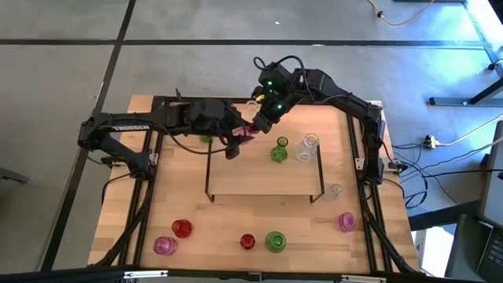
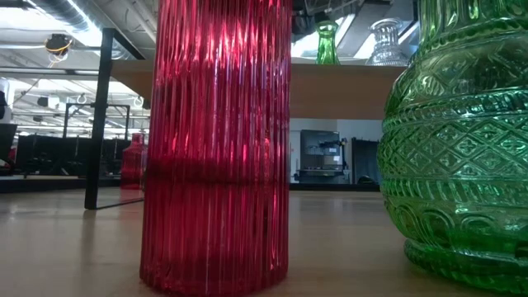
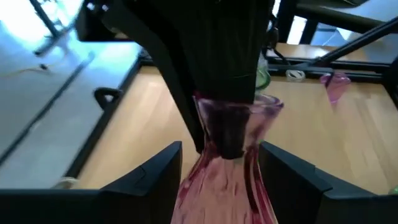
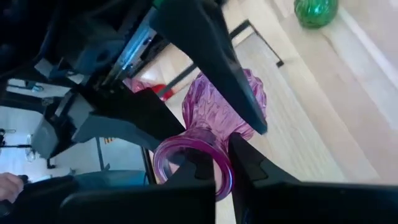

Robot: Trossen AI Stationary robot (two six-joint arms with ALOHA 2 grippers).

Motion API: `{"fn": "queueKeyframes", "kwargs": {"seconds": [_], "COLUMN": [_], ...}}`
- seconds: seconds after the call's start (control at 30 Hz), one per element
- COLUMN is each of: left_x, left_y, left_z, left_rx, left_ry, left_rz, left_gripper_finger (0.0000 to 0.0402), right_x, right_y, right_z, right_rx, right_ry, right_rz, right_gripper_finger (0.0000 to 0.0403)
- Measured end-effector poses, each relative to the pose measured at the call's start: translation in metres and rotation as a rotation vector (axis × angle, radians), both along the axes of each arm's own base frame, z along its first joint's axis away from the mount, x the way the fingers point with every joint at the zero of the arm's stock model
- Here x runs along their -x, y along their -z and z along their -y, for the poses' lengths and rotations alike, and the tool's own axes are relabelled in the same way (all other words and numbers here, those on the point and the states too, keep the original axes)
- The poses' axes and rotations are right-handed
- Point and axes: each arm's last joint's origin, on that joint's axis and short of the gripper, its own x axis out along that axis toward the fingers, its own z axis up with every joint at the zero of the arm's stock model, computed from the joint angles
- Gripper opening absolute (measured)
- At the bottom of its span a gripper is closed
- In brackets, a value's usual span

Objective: Sort vases onto shelf
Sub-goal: Put the top violet vase on the shelf

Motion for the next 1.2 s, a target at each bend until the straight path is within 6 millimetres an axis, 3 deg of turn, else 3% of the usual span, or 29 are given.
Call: {"fn": "queueKeyframes", "kwargs": {"seconds": [0.3, 0.7, 0.9, 1.2], "left_x": [-0.007, -0.006, -0.005, -0.005], "left_y": [0.006, 0.005, 0.005, 0.004], "left_z": [-0.001, 0.001, 0.002, 0.001], "left_rx": [0.04, 0.073, 0.09, 0.095], "left_ry": [-0.019, 0.037, 0.035, 0.01], "left_rz": [0.0, -0.001, 0.003, 0.008], "left_gripper_finger": [0.0196, 0.0083, 0.0084, 0.0134], "right_x": [-0.002, -0.001, -0.002, -0.004], "right_y": [0.012, 0.017, 0.016, 0.014], "right_z": [-0.005, -0.005, -0.005, -0.005], "right_rx": [-0.002, -0.021, -0.042, -0.037], "right_ry": [-0.002, -0.008, -0.028, -0.029], "right_rz": [-0.065, -0.097, -0.071, -0.05], "right_gripper_finger": [0.0, 0.0, 0.0, 0.0]}}
